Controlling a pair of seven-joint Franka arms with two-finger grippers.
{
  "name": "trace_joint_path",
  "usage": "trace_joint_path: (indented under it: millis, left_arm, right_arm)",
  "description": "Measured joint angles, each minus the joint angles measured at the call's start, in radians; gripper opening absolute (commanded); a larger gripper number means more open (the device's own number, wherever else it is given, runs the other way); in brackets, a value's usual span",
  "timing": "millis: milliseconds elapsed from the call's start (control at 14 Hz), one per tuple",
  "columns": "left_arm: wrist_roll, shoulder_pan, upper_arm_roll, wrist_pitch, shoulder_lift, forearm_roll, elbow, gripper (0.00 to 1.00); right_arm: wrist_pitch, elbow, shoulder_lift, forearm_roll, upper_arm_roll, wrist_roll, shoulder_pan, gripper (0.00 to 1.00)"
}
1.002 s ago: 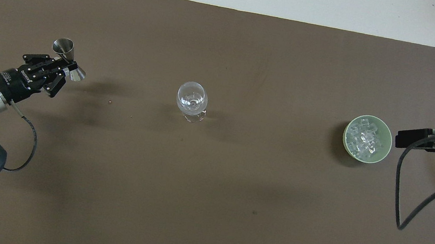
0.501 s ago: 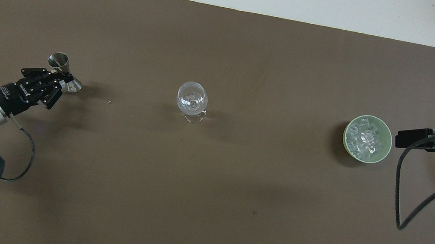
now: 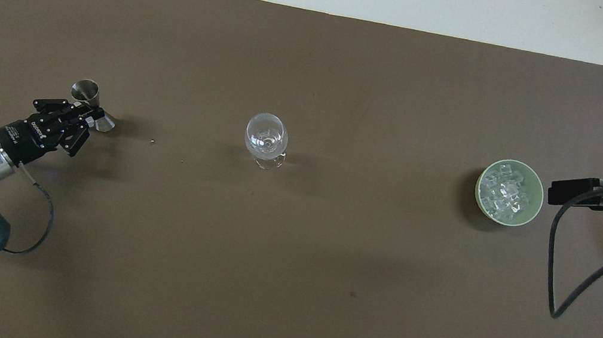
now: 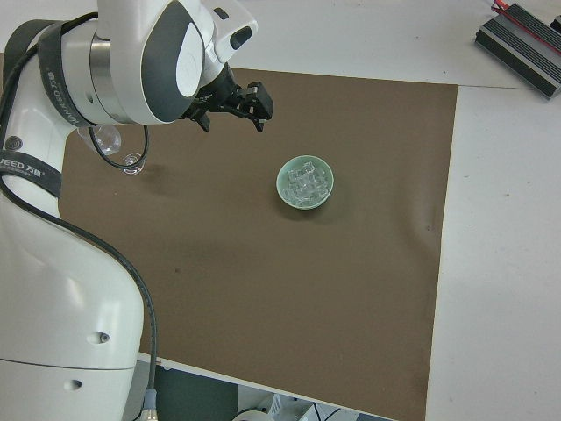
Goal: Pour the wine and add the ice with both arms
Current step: 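Lower the jigger onto the table with the left gripper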
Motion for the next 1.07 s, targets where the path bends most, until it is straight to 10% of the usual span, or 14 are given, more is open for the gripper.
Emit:
trace_joint_path:
  millis: [787,1073]
  left_arm:
    - [0.081,0.020,0.000,-0.039,0.018,-0.002,-0.019,0.00]
    - [0.091,0.025,0.000,-0.043,0.019,-0.002,-0.019,0.19]
  right_arm:
    - [0.000,0.000,0.000,0.000,0.000,0.000,0.000,1.00]
    - [0.000,0.000,0.000,0.000,0.000,0.000,0.000,1.00]
